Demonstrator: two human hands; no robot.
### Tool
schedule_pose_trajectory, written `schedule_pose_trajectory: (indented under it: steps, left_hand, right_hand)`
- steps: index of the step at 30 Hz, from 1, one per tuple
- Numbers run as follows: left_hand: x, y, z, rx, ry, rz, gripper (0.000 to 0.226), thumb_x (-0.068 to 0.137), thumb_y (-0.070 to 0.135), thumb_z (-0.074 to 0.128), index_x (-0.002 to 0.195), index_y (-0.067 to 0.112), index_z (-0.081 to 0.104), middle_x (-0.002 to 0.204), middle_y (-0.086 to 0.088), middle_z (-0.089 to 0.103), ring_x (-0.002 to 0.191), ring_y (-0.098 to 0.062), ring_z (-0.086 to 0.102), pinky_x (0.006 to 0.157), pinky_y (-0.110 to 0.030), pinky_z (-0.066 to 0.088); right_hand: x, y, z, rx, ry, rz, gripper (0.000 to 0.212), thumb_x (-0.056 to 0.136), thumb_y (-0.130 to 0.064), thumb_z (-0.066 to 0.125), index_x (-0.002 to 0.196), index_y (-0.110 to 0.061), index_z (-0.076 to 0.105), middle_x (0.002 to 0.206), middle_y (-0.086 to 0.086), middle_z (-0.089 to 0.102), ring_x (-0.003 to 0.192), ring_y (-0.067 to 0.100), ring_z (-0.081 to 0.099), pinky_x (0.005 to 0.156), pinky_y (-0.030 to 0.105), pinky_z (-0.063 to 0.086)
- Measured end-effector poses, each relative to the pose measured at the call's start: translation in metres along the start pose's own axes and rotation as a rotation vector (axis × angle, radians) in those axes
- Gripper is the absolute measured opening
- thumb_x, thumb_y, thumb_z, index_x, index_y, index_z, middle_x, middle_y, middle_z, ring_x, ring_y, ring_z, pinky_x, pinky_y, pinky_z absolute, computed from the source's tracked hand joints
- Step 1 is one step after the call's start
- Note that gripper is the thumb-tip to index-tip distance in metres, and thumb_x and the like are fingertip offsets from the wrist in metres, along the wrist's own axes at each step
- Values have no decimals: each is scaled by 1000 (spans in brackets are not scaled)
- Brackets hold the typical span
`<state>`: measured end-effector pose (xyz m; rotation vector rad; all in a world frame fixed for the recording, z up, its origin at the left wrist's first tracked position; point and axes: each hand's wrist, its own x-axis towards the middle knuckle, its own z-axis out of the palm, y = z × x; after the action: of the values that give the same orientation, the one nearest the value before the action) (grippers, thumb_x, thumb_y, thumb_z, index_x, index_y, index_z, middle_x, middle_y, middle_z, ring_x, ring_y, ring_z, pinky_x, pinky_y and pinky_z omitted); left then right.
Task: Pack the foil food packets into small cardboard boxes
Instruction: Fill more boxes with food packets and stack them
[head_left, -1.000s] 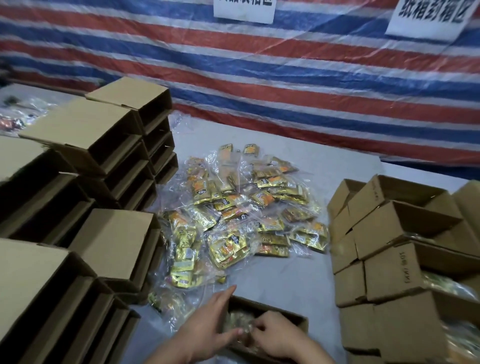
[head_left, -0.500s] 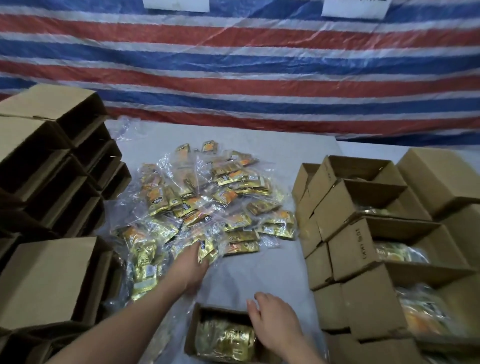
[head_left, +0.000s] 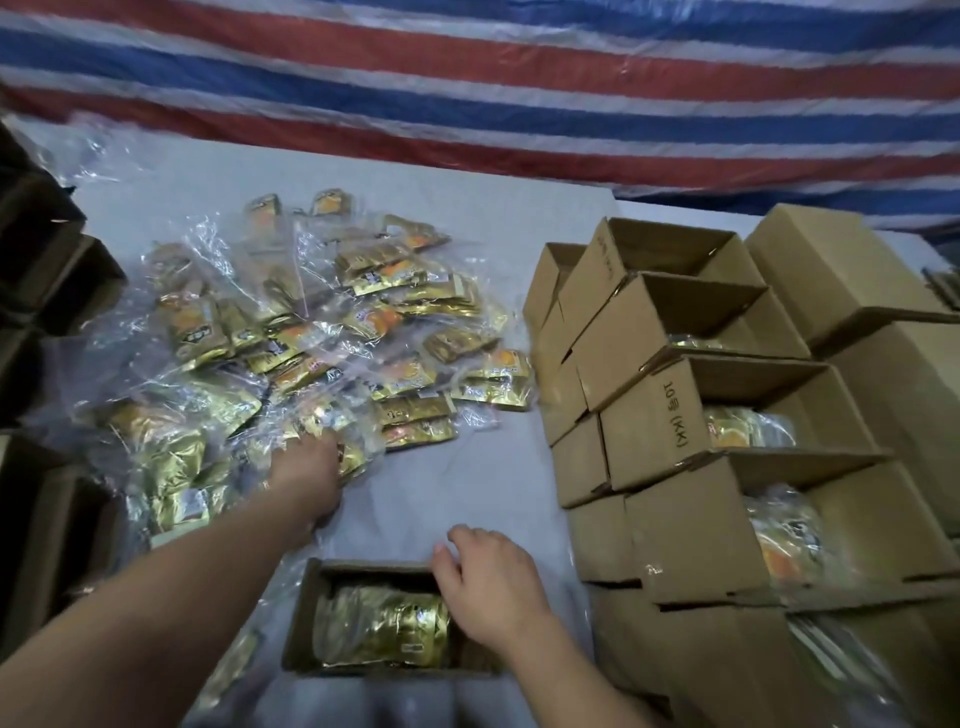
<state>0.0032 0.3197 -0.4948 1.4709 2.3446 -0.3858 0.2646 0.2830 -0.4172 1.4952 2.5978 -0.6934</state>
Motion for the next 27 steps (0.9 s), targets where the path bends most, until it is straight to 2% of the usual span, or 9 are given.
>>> schedule_pose_trajectory:
  steps: [4, 9, 11, 13, 16, 19, 21, 23, 27]
  left_hand:
    - [-6, 2, 6, -107, 20, -13, 49, 76, 23, 66, 119, 15, 45, 109, -7, 55, 92, -21, 51, 82, -37, 49]
    - [-23, 0, -48, -492, 136, 41, 47, 78, 55, 68, 99, 17, 49, 86, -2, 57, 69, -16, 55, 52, -31, 44]
    - [-40, 2, -79, -675, 156, 74, 39, 80, 44, 68, 102, 20, 48, 87, -2, 60, 62, -19, 60, 43, -30, 45]
    - [-65, 7, -109, -874, 181, 139, 33, 77, 33, 68, 102, 25, 48, 84, -1, 60, 52, -19, 61, 33, -26, 40]
    - [-109, 18, -149, -968, 270, 272, 23, 75, 27, 67, 88, 34, 50, 81, 6, 60, 55, -6, 58, 38, -18, 39]
    - [-153, 36, -175, -1088, 270, 368, 16, 81, 36, 71, 82, 35, 55, 74, 10, 65, 56, 5, 58, 42, -12, 41]
    - [-176, 49, -182, -1168, 252, 390, 16, 84, 44, 68, 88, 30, 60, 73, 18, 66, 59, 4, 60, 48, -8, 40]
    - [-189, 59, -183, -1178, 282, 368, 29, 85, 53, 63, 91, 24, 63, 75, 11, 65, 67, 1, 60, 59, -17, 44]
    - [-202, 63, -179, -1018, 347, 357, 42, 89, 58, 41, 87, 21, 60, 95, -2, 57, 95, -21, 56, 85, -33, 45]
  right_hand:
    - [-1, 1, 2, -9, -23, 5, 36, 100, -49, 27, 87, -22, 48, 95, 7, 65, 93, 28, 57, 76, 38, 42]
    - [1, 1, 1, 24, -80, 55, 37, 98, -53, 27, 87, -23, 45, 90, 2, 61, 91, 27, 59, 74, 38, 42]
    - [4, -2, -5, 70, -122, 109, 42, 96, -57, 29, 103, -24, 54, 100, -1, 61, 101, 27, 60, 80, 37, 43]
    - [10, -8, -19, 238, -138, 200, 58, 94, -64, 38, 135, -24, 50, 130, -3, 56, 119, 20, 55, 96, 32, 41]
    - [16, -32, -60, 1029, -86, 282, 64, 90, -62, 53, 143, -29, 40, 143, -5, 48, 123, 5, 50, 96, 15, 40]
    - [16, -49, -97, 1686, -79, 131, 73, 80, -58, 51, 146, -30, 38, 137, -6, 58, 137, 17, 46, 114, 42, 35]
    - [9, -64, -116, 1824, -112, -7, 82, 77, -62, 63, 146, -23, 43, 138, 5, 60, 133, 25, 52, 112, 48, 39]
    - [1, -78, -126, 1817, -143, -48, 102, 57, -65, 85, 138, -12, 51, 132, 13, 64, 123, 26, 61, 103, 43, 50]
    - [-10, -86, -128, 1796, -176, -106, 108, 42, -63, 92, 127, -8, 55, 122, 12, 69, 116, 23, 65, 93, 36, 56]
